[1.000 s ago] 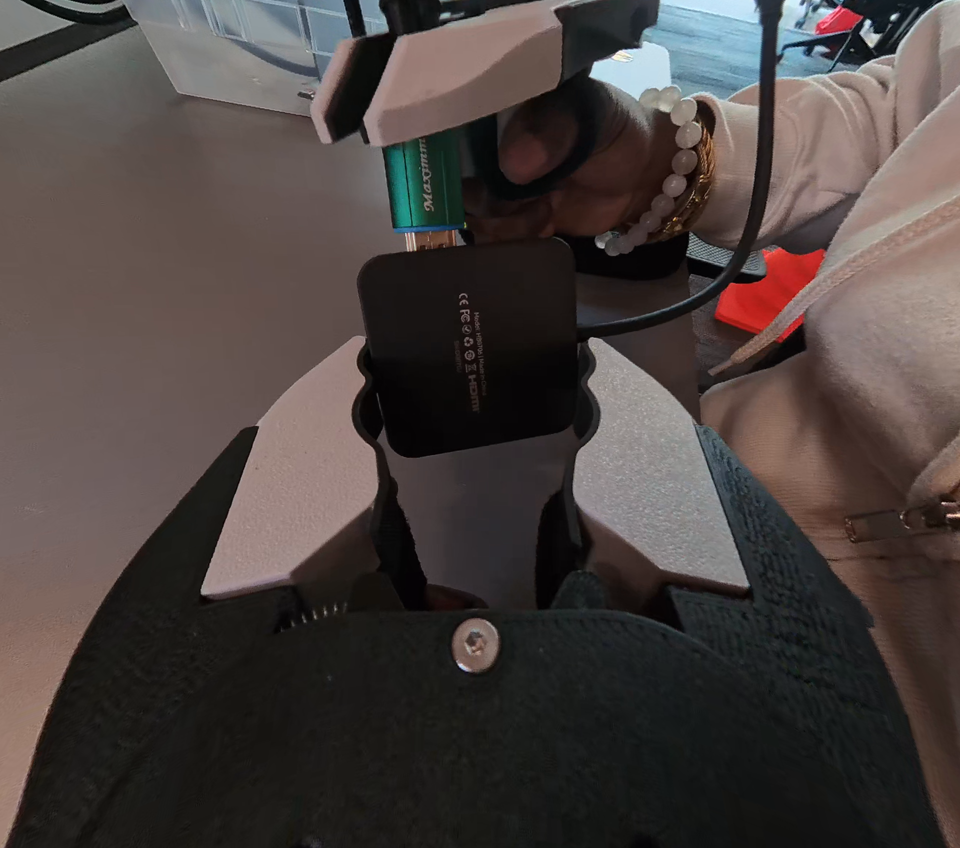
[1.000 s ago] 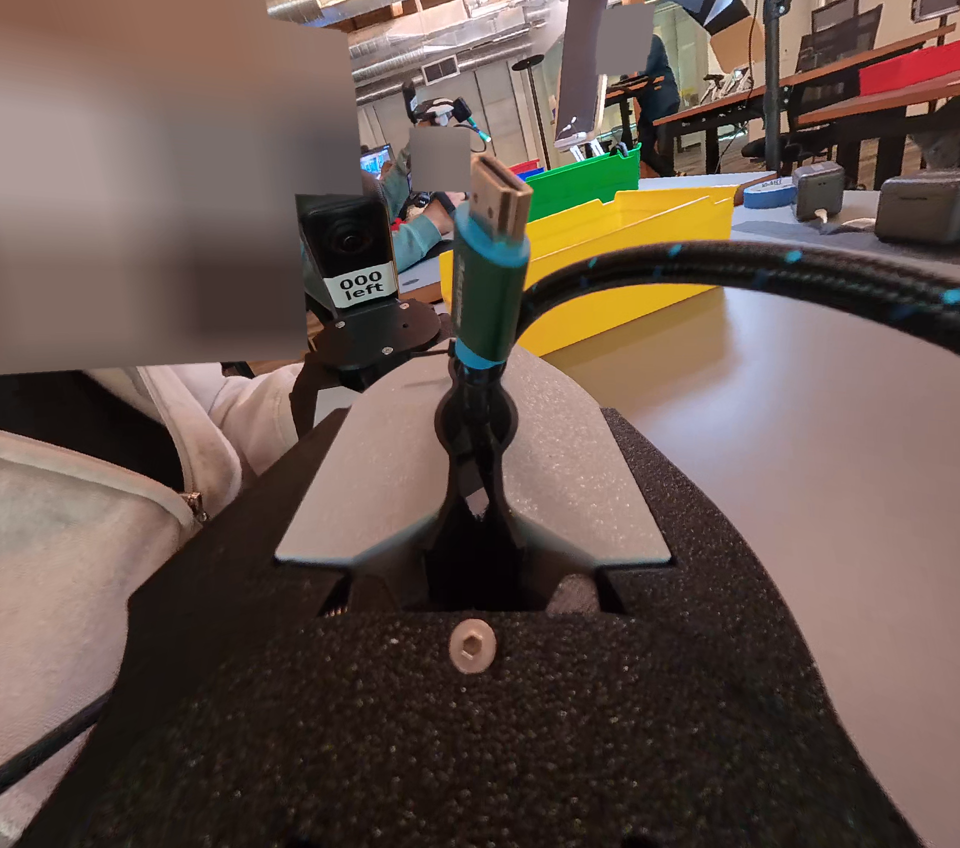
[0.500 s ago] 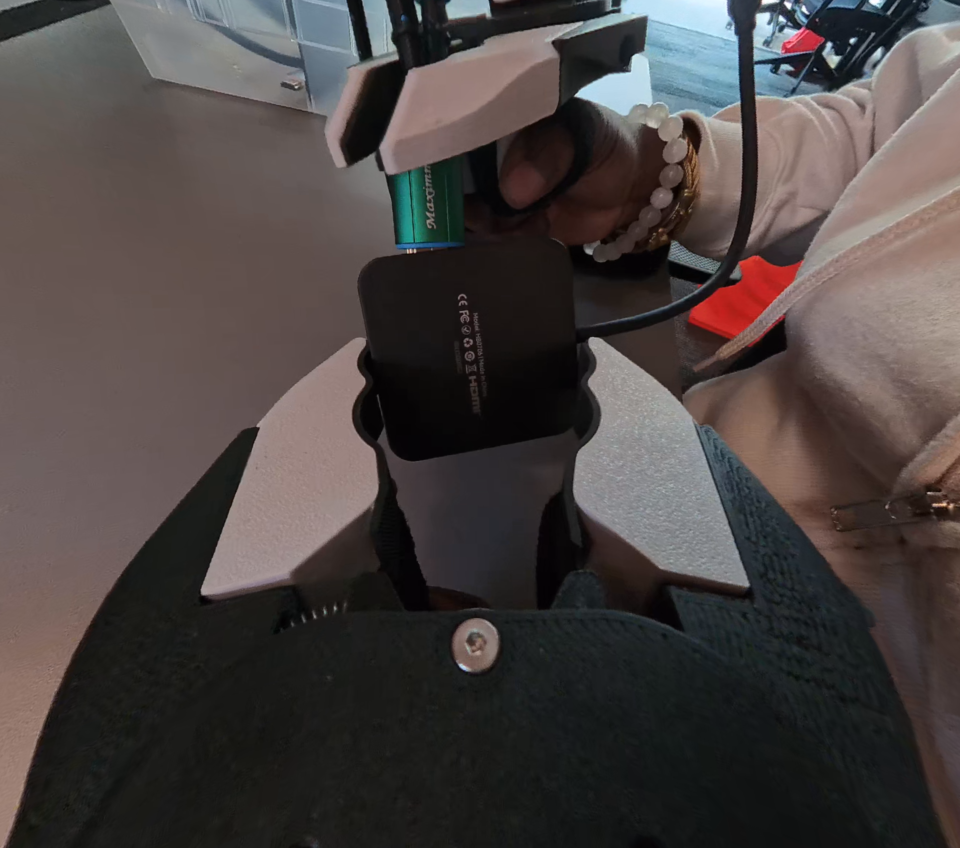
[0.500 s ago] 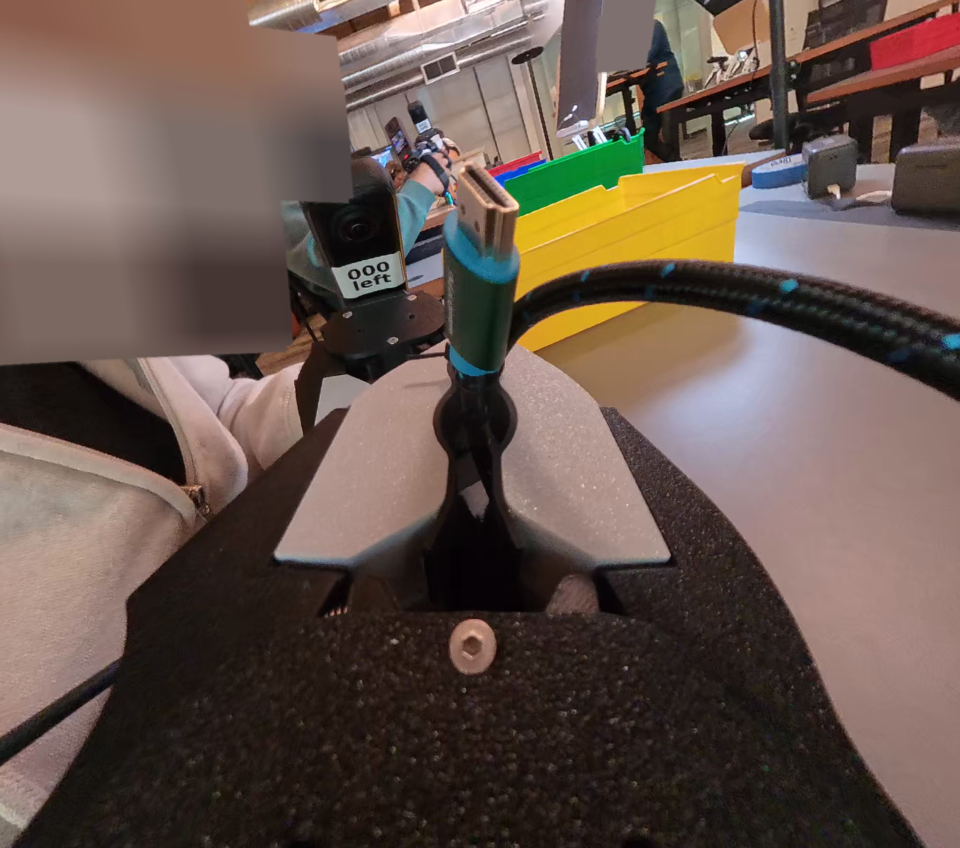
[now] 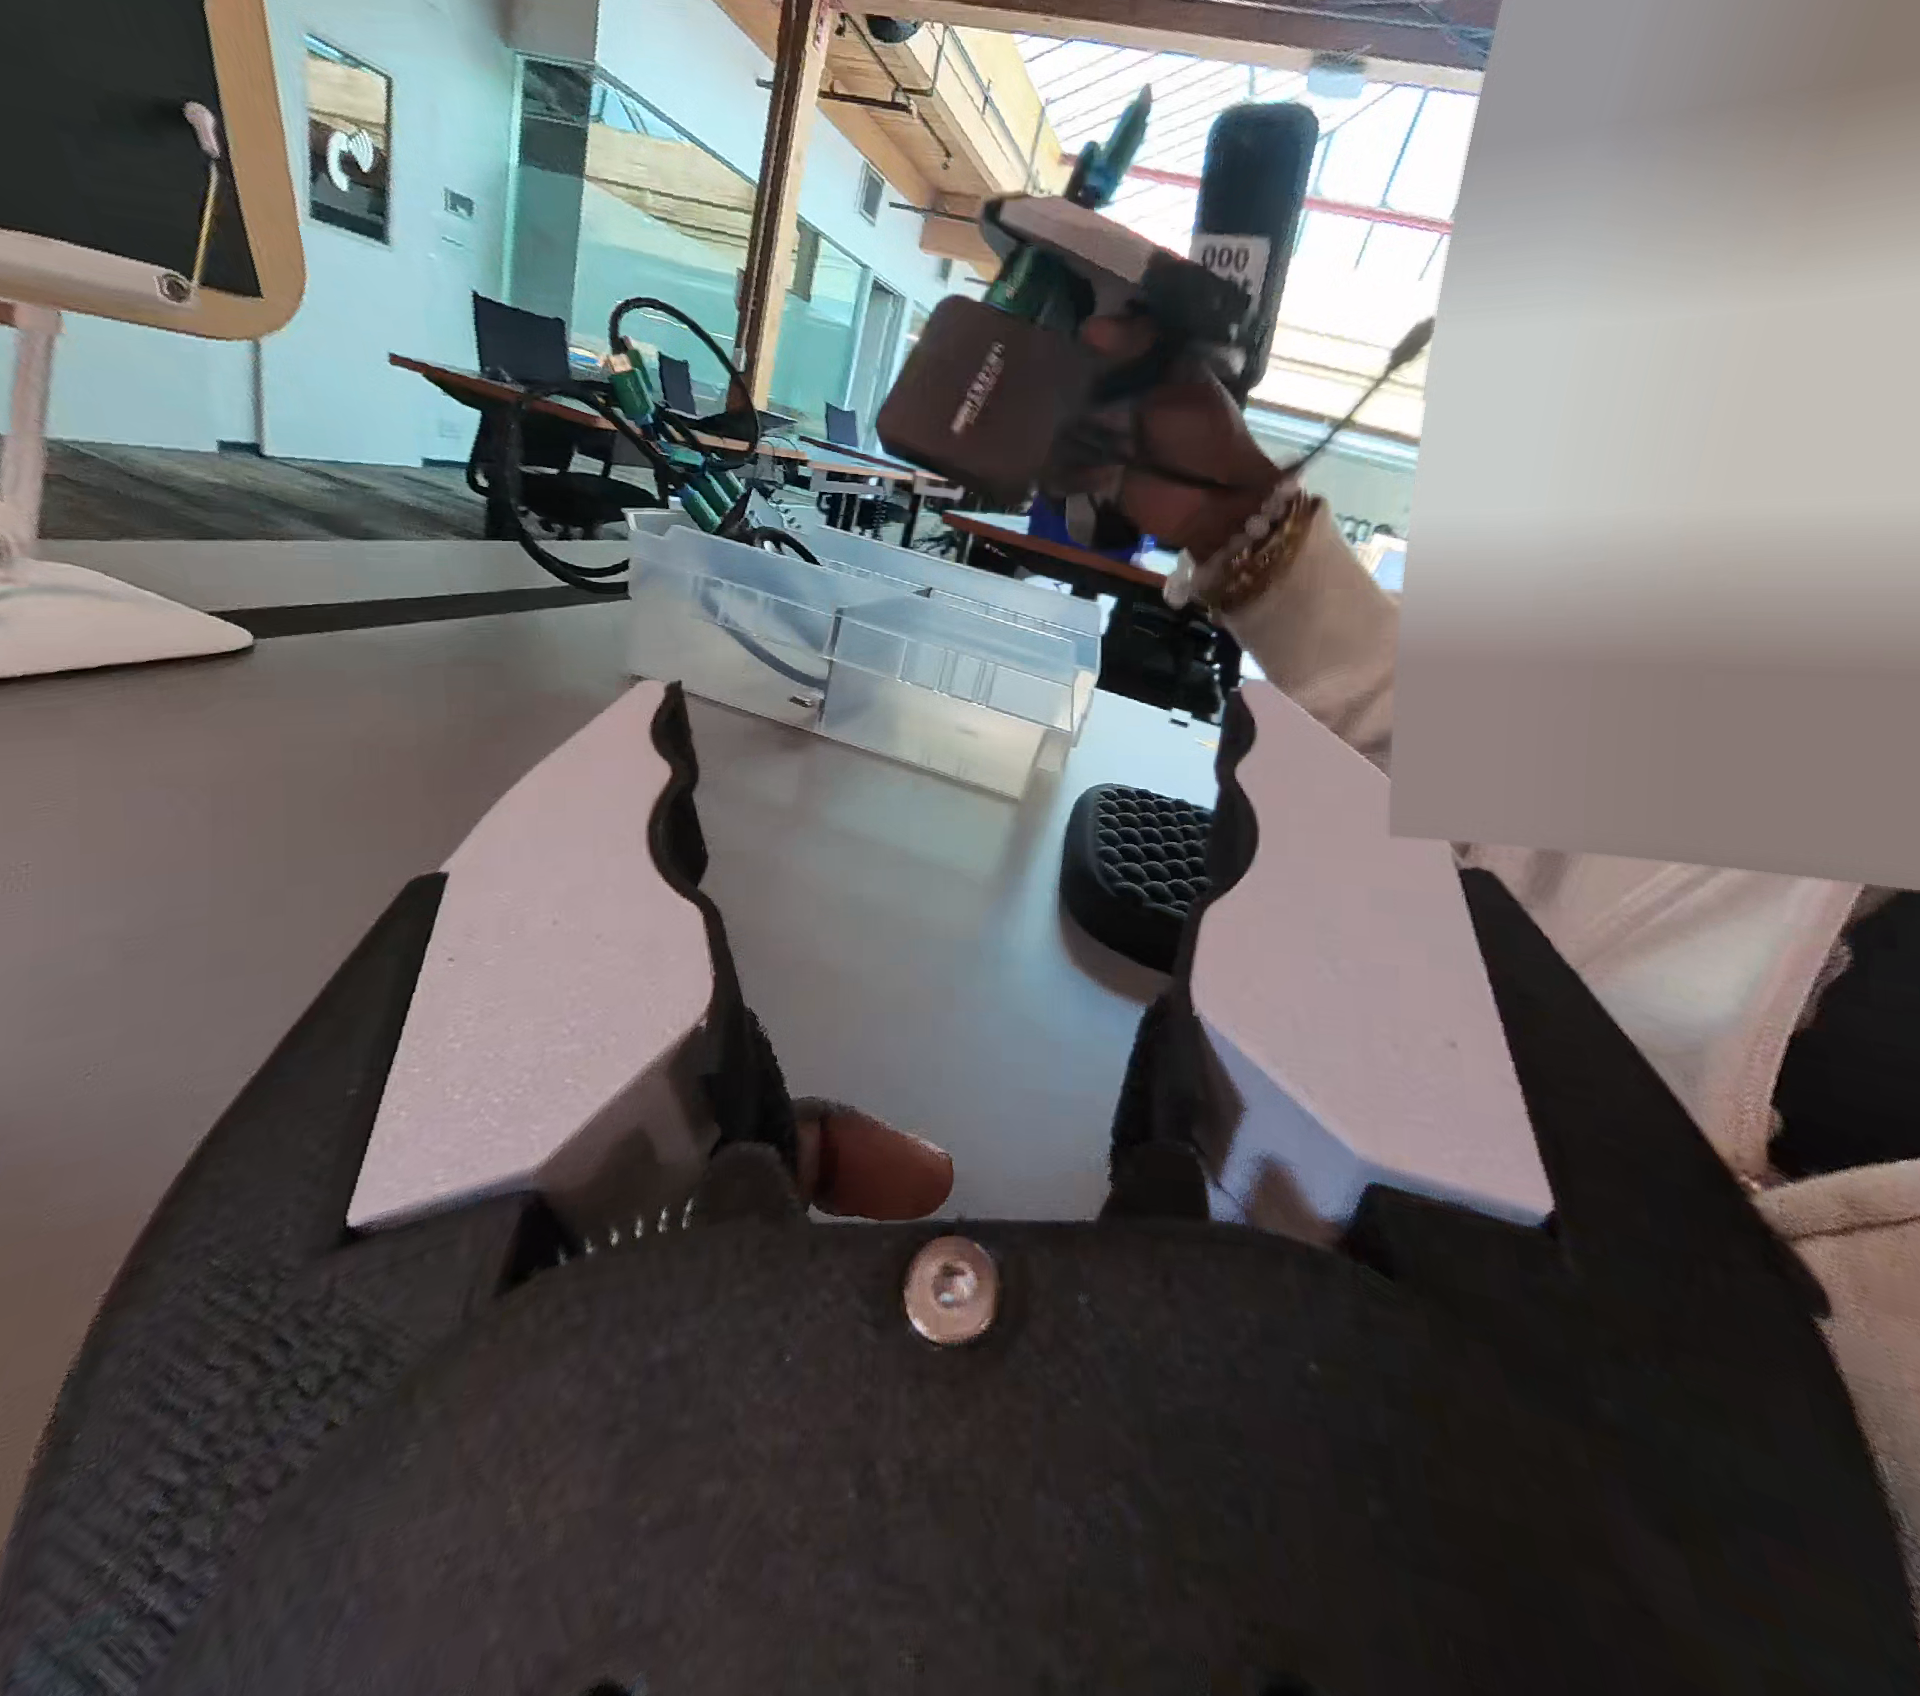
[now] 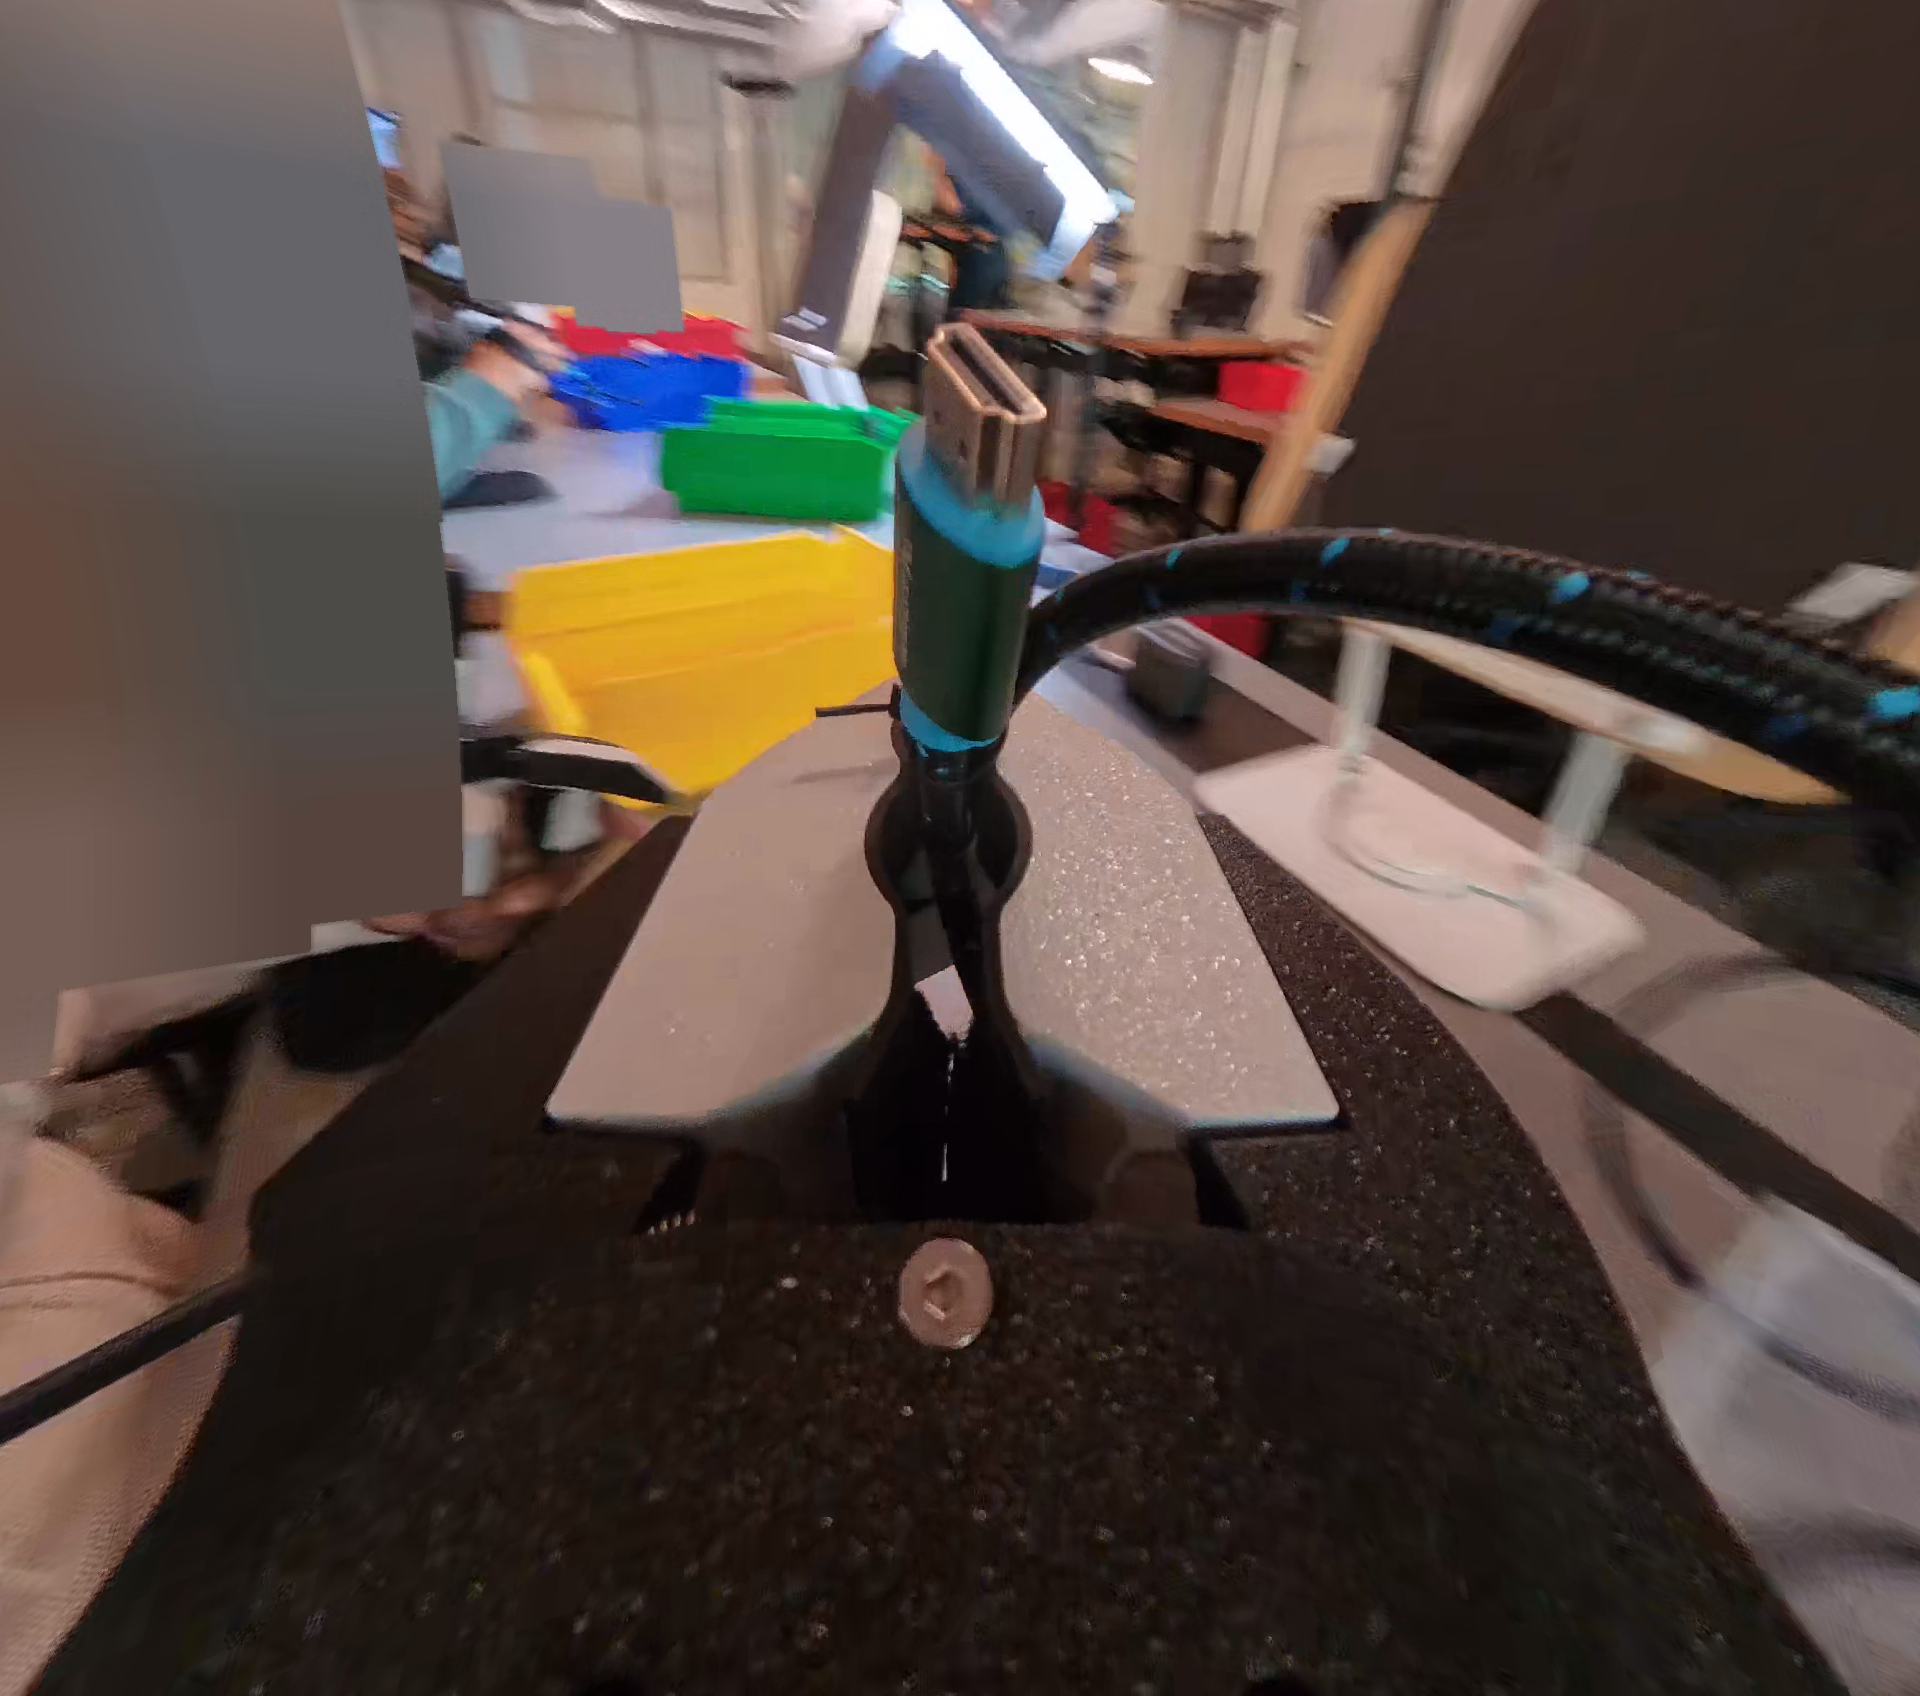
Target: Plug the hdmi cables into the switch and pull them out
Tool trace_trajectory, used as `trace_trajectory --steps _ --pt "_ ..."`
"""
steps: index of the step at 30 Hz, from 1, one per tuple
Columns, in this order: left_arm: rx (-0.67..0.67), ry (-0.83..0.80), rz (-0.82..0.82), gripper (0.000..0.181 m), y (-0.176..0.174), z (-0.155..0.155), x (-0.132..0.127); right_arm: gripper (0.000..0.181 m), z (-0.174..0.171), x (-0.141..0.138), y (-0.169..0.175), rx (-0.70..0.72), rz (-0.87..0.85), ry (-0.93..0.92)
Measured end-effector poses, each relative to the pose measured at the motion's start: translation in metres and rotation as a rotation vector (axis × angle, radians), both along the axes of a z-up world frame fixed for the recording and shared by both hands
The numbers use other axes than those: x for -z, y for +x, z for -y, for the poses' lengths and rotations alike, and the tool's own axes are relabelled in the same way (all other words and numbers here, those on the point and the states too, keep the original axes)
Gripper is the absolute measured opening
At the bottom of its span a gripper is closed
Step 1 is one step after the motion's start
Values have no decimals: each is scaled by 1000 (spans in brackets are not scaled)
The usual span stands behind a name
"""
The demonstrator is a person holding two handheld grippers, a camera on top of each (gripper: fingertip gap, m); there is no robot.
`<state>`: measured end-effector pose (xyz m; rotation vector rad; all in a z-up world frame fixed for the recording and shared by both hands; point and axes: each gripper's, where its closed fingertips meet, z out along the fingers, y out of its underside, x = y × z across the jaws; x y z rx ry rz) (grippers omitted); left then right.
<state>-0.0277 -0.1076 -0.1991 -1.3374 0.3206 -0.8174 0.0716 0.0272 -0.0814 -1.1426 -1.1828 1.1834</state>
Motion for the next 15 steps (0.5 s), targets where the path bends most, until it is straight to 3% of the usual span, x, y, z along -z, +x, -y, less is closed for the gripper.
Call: trace_trajectory --steps 3,7,10,13,15 --pt "0 16 -40 91 5 1 2 7 -94 1 42 333 238 33" --pt "-7 15 -18 88 3 0 0 6 -206 33 112 788 649 -21" --pt "-10 1 17 87 -2 -1 0 7 -253 72 143 955 834 -188" --pt "-20 5 36 85 -5 -1 -1 7 -283 97 161 1098 839 -300" --pt "-23 2 47 82 -7 -2 -2 7 -287 113 163 1113 830 -377"
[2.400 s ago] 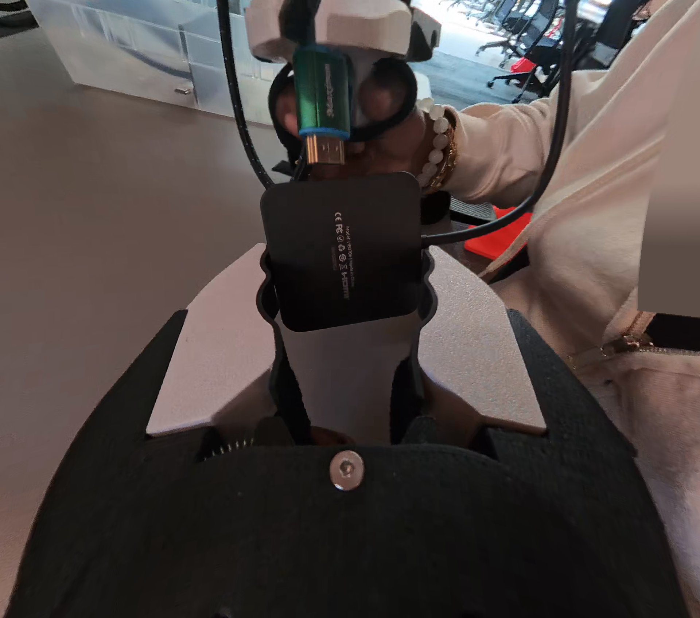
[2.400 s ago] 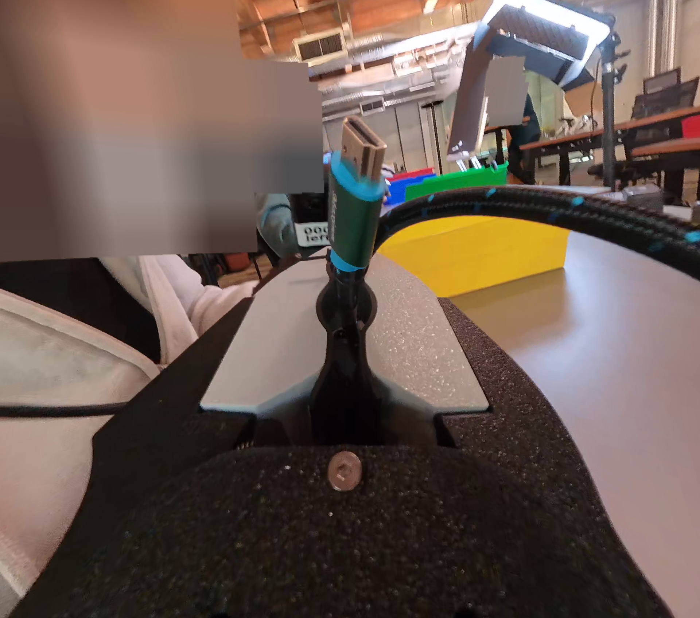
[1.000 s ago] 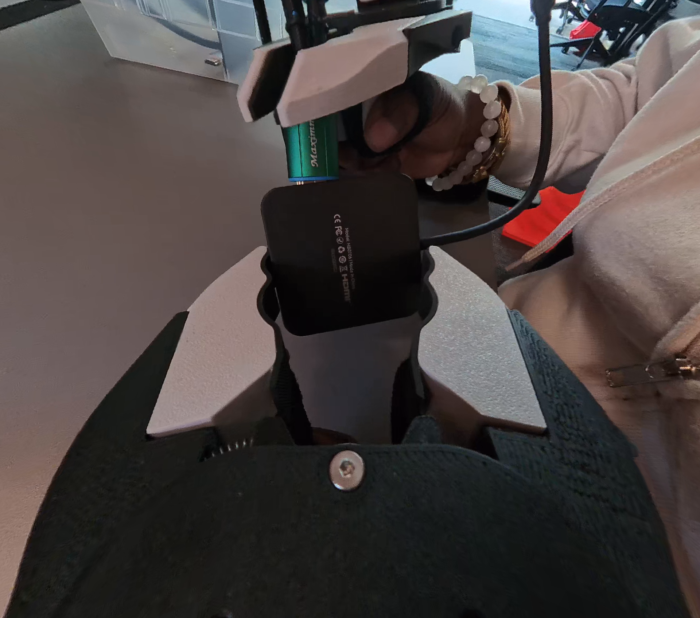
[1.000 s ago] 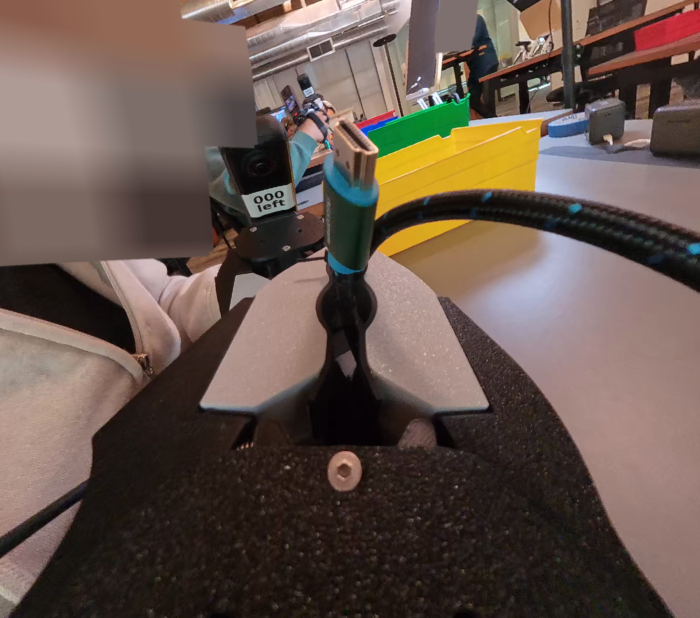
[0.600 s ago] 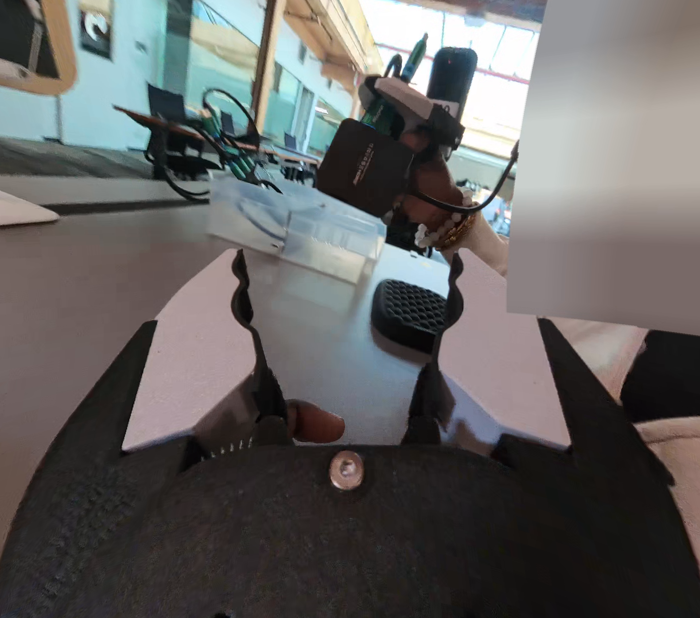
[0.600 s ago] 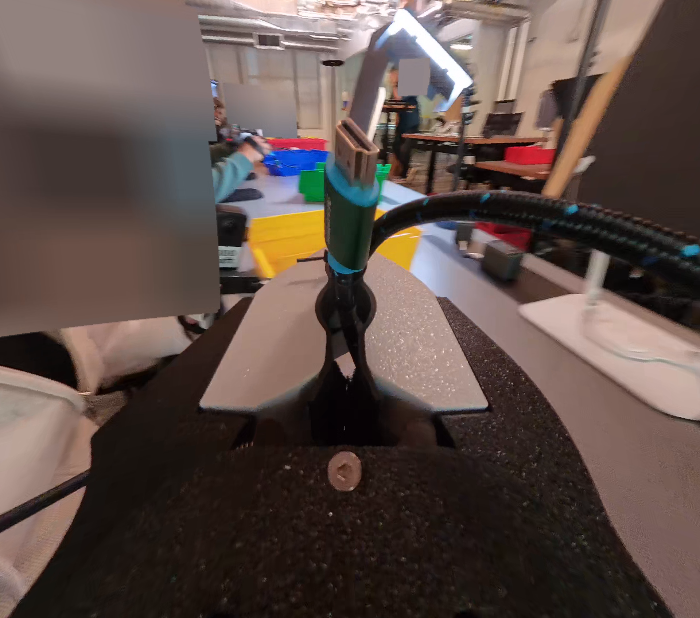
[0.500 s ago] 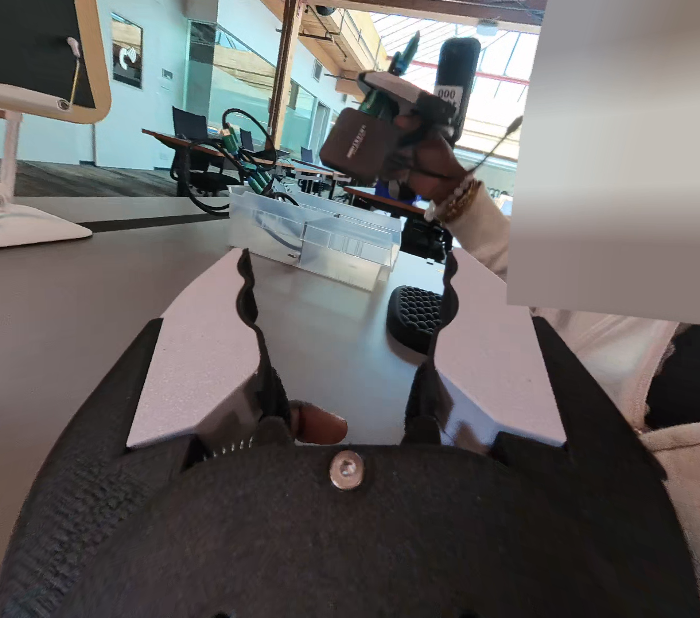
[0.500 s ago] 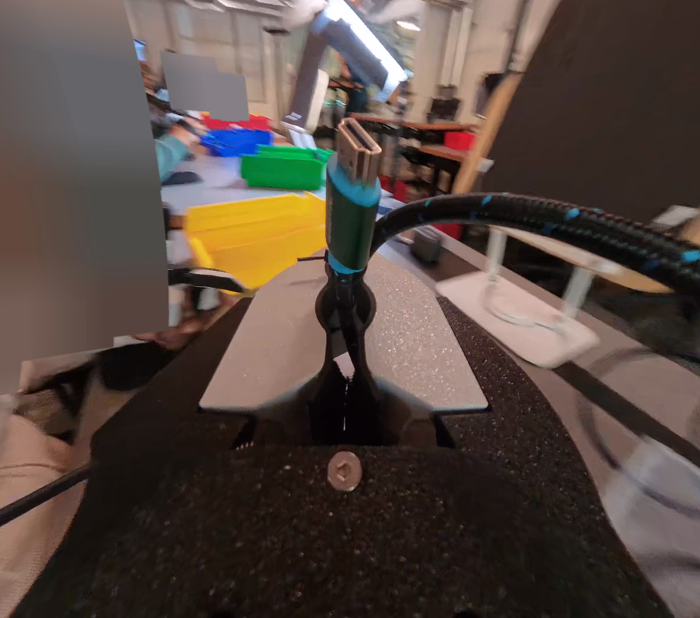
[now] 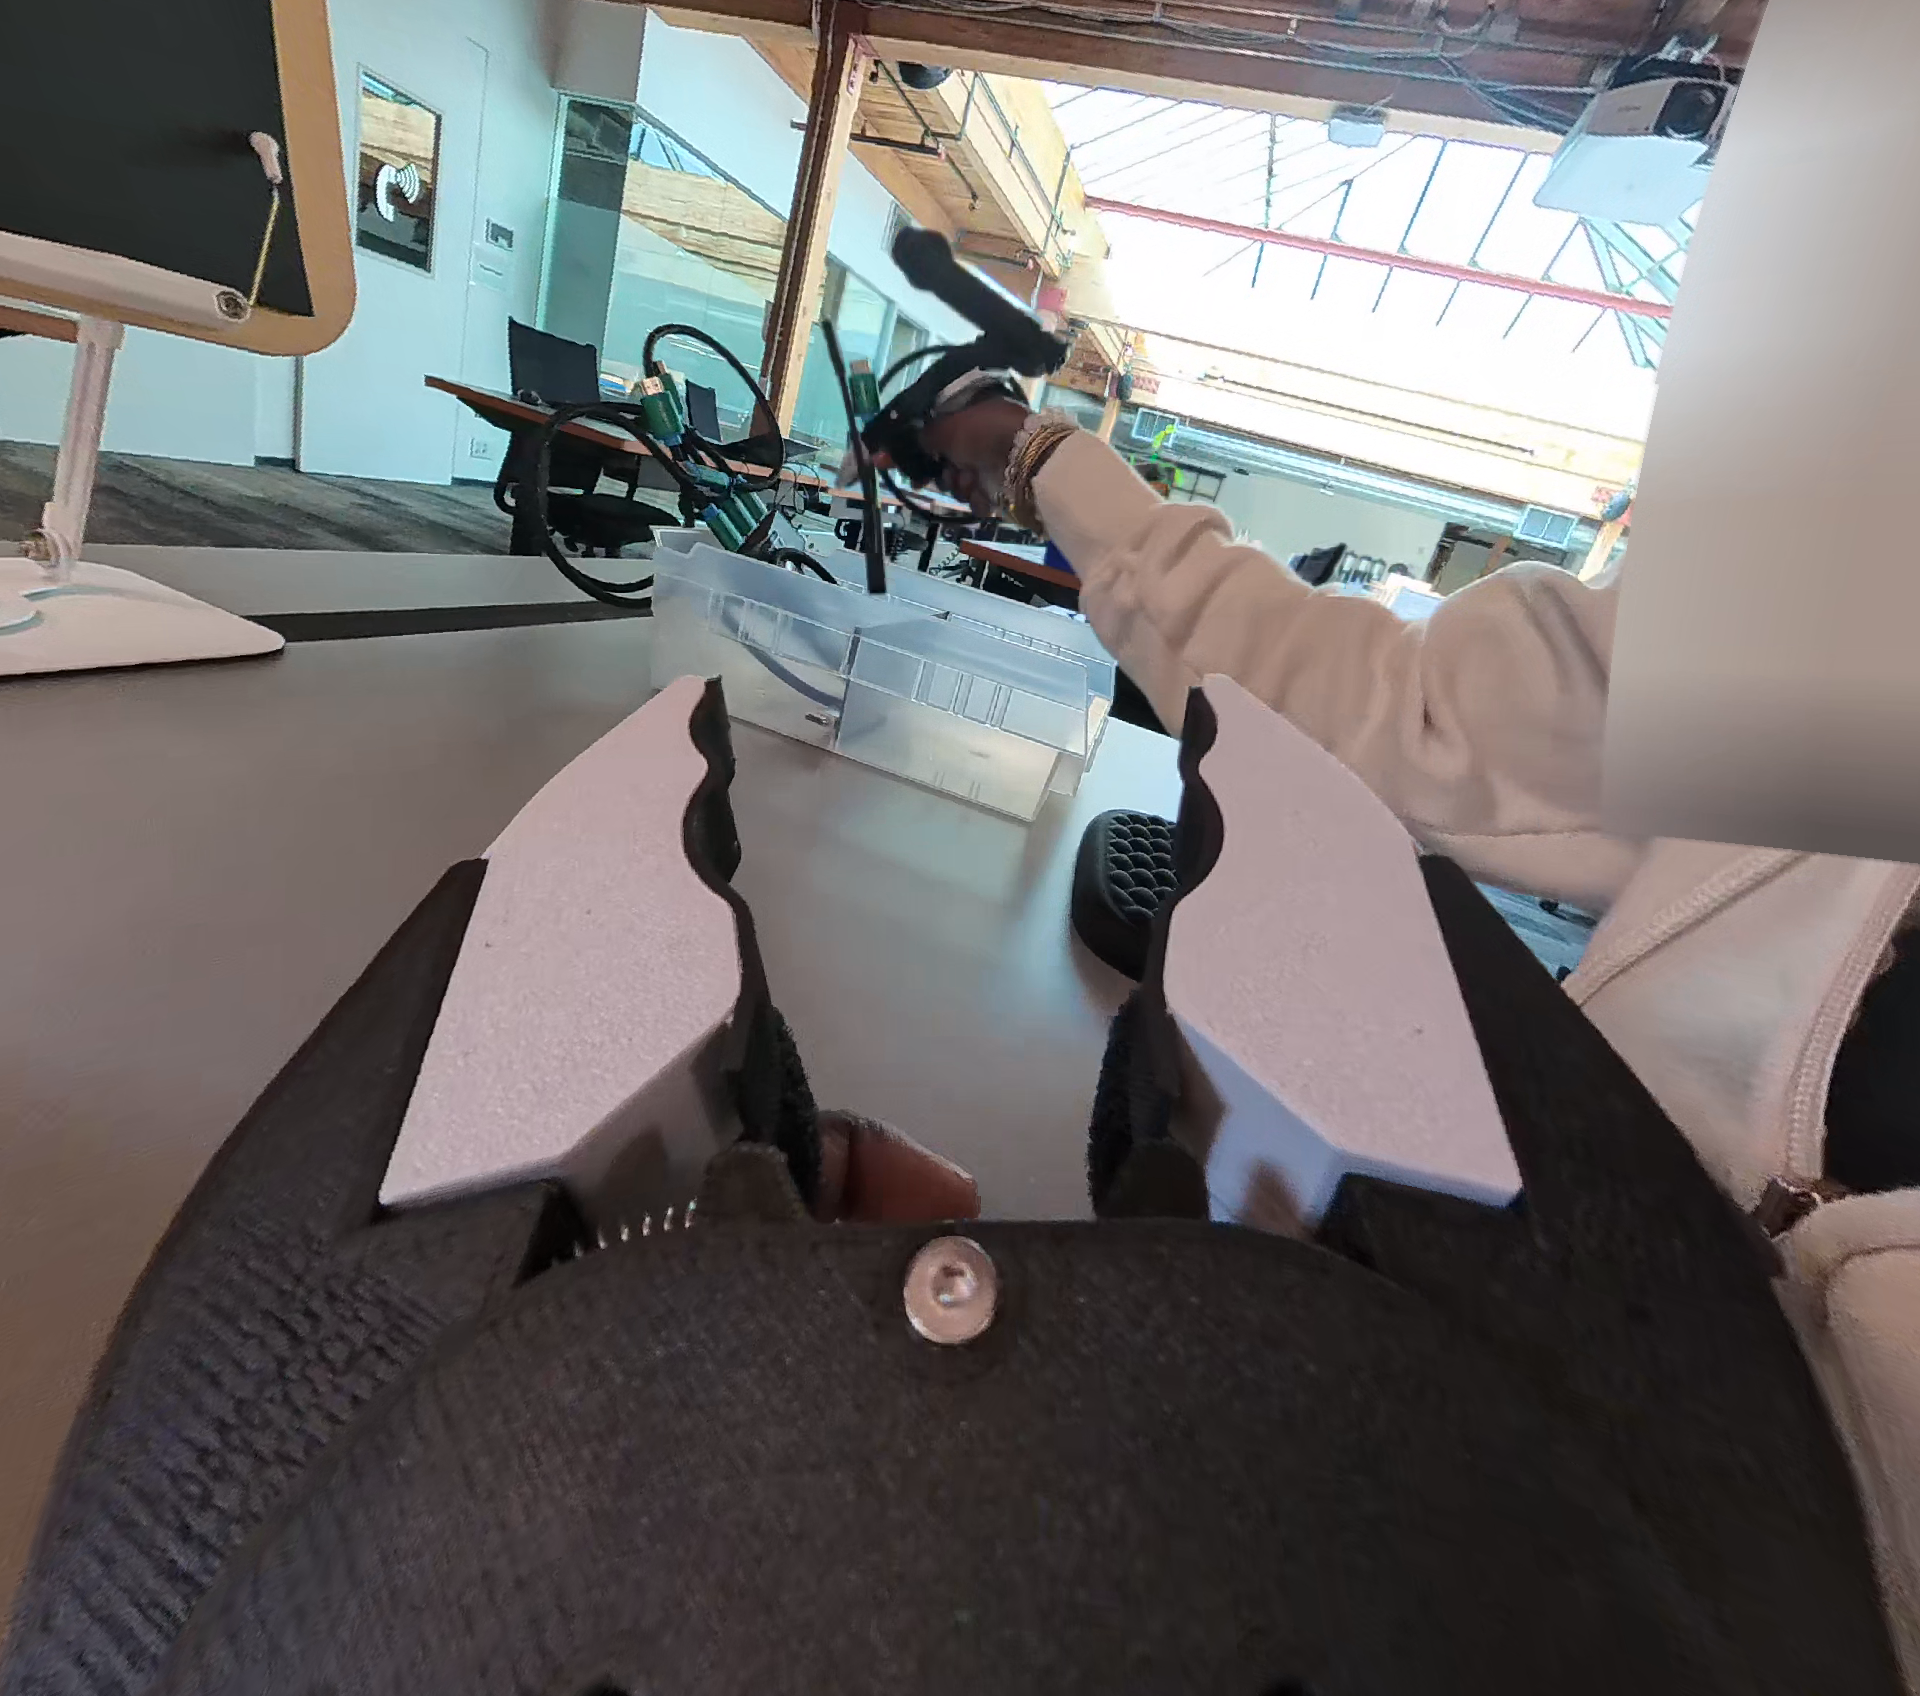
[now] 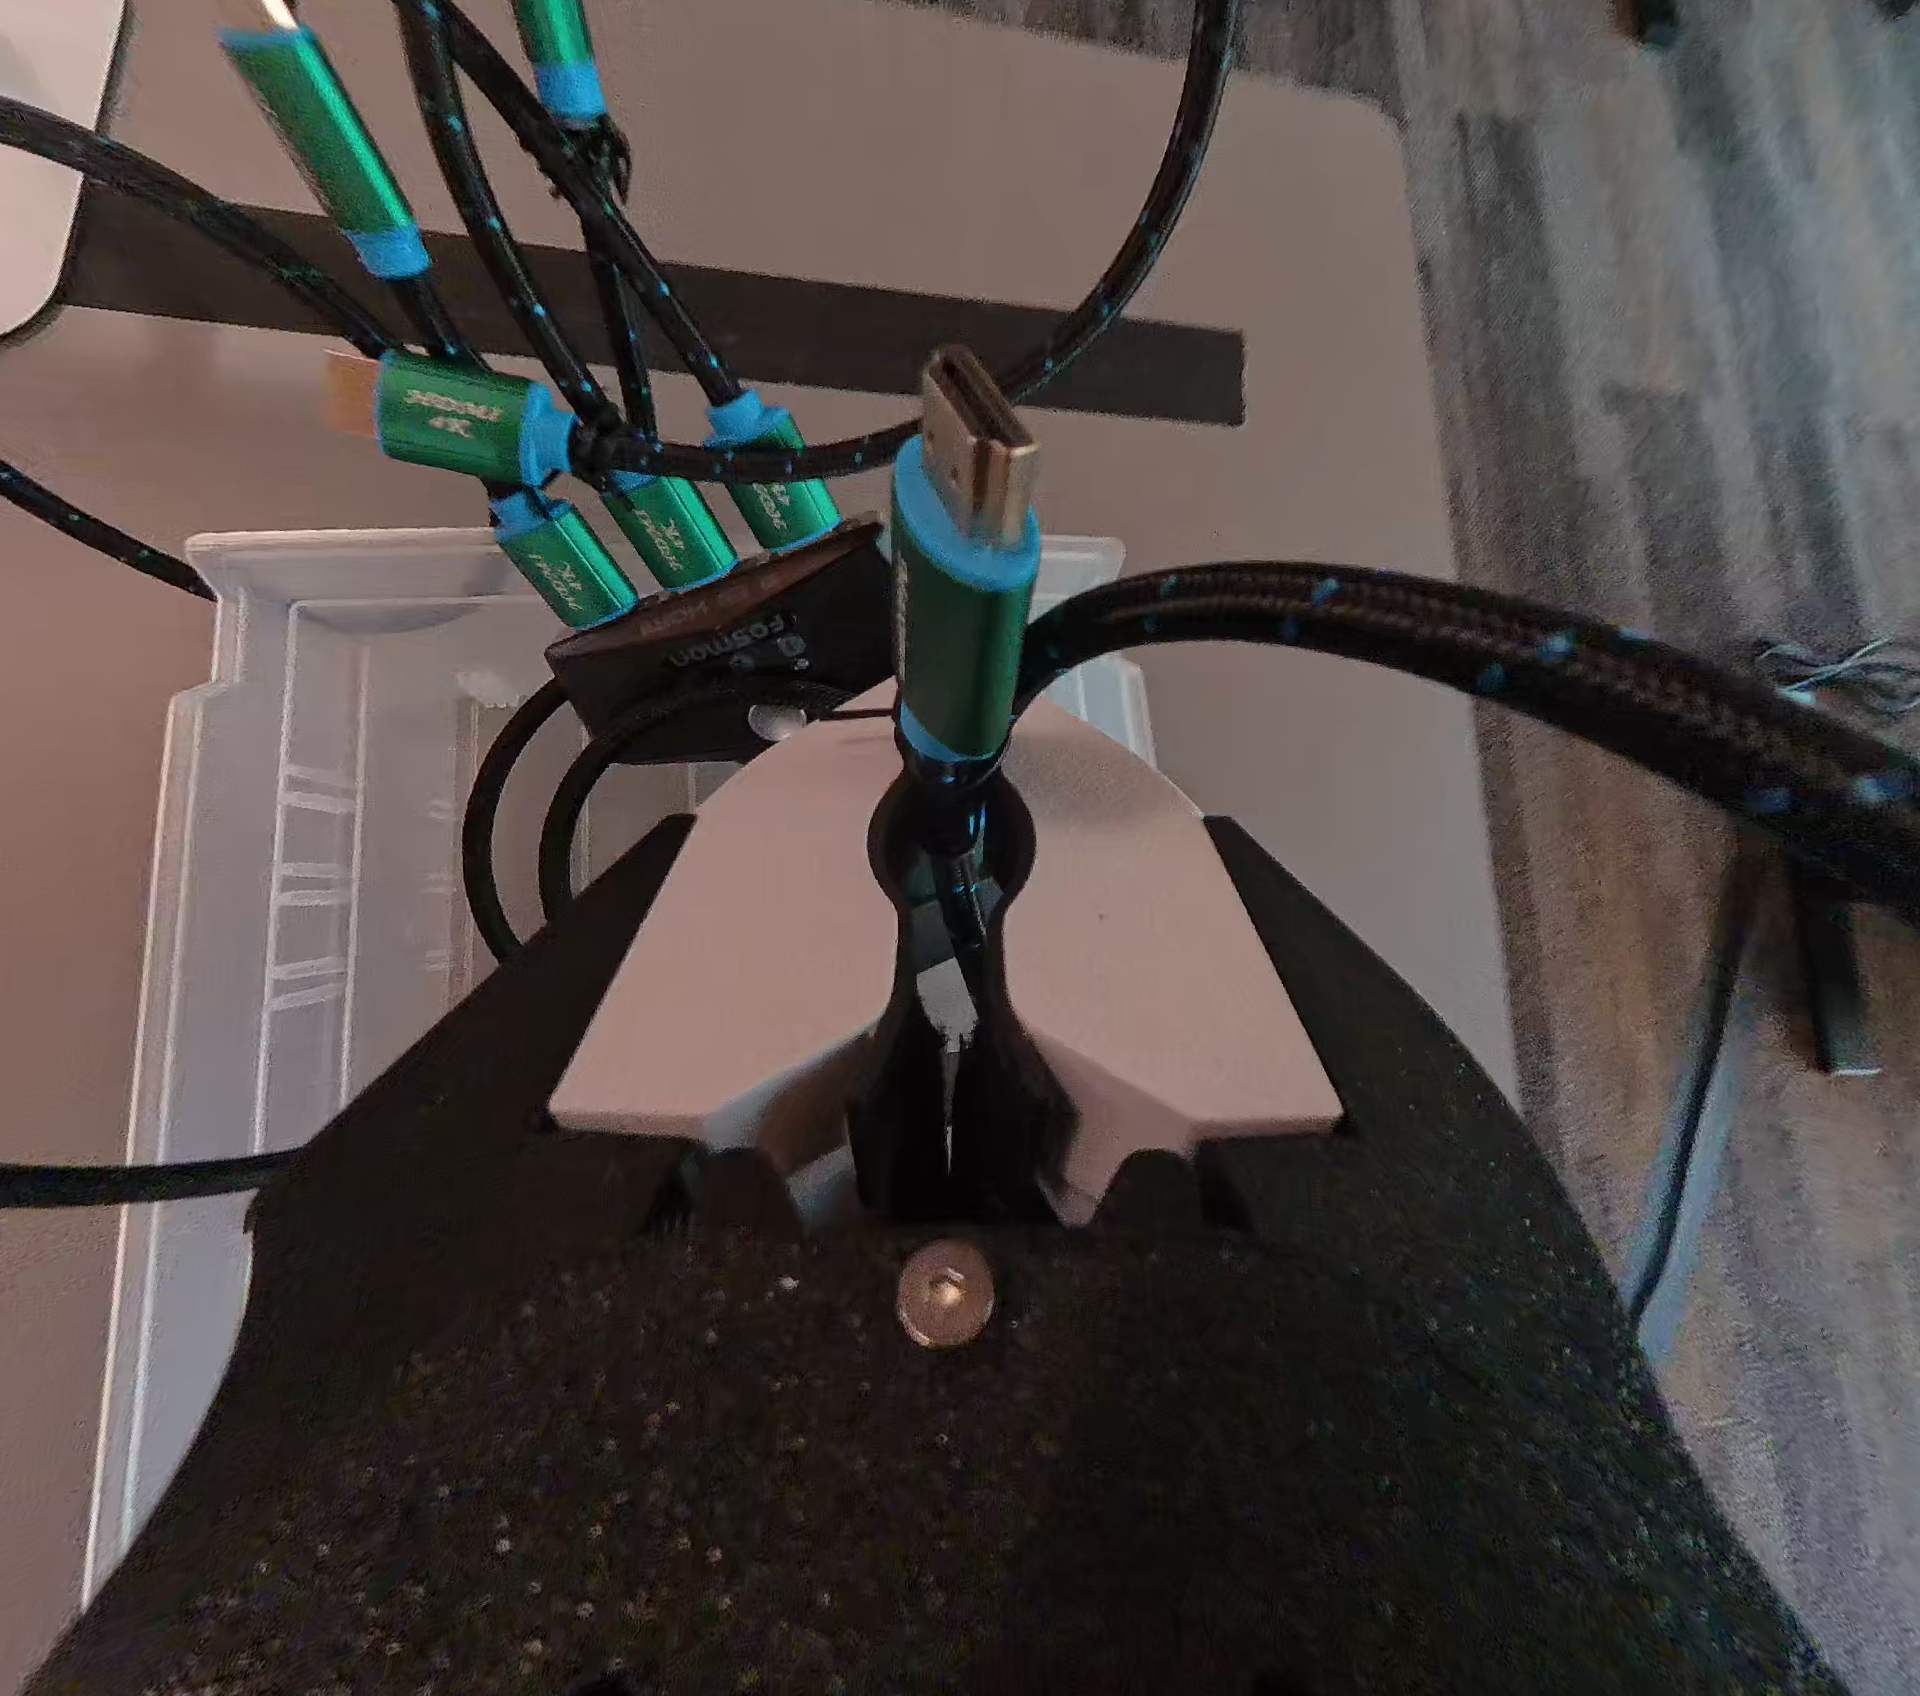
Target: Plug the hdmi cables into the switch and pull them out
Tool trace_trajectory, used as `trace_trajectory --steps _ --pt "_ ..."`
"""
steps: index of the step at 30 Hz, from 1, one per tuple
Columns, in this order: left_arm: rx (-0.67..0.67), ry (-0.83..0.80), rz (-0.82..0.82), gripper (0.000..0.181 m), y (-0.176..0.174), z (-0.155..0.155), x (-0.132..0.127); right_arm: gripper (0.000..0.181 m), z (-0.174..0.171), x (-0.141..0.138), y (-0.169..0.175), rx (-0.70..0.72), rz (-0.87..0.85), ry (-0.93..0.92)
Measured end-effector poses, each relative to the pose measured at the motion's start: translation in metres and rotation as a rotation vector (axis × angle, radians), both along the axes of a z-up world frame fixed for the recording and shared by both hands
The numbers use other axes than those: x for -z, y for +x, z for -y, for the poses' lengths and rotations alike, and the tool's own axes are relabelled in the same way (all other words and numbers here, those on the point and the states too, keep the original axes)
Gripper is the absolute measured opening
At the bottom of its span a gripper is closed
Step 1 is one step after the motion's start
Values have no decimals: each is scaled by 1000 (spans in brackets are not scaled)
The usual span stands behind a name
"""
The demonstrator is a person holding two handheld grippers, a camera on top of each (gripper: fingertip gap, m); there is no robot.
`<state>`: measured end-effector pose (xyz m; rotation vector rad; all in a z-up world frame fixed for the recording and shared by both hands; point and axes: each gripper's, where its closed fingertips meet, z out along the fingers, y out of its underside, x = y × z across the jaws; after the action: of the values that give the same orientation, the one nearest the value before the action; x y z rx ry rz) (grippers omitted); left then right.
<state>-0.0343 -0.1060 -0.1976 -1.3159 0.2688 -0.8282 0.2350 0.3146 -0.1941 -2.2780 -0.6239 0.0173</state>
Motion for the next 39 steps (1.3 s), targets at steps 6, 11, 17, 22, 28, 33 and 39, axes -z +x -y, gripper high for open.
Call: trace_trajectory --steps 6,11,17,22,28,33,39 --pt "14 -17 9 81 0 -1 1 42 4 37 3 18 30 -135" --pt "15 -11 2 81 1 0 1 83 21 18 -7 -68 21 -104" --pt "-92 80 -61 81 -8 5 -10 114 106 -29 -47 -348 -152 130" --pt "-555 218 -21 81 -70 29 -48 126 206 17 -48 -406 -270 144" --pt "-868 -10 -278 105 -140 46 -37 107 229 87 -32 -297 -275 88" --pt "-866 -356 -396 98 -170 38 26 30 226 91 -51 -320 -273 127" --pt "-879 -407 -403 20 -175 24 45 24 223 93 -53 -290 -139 199"
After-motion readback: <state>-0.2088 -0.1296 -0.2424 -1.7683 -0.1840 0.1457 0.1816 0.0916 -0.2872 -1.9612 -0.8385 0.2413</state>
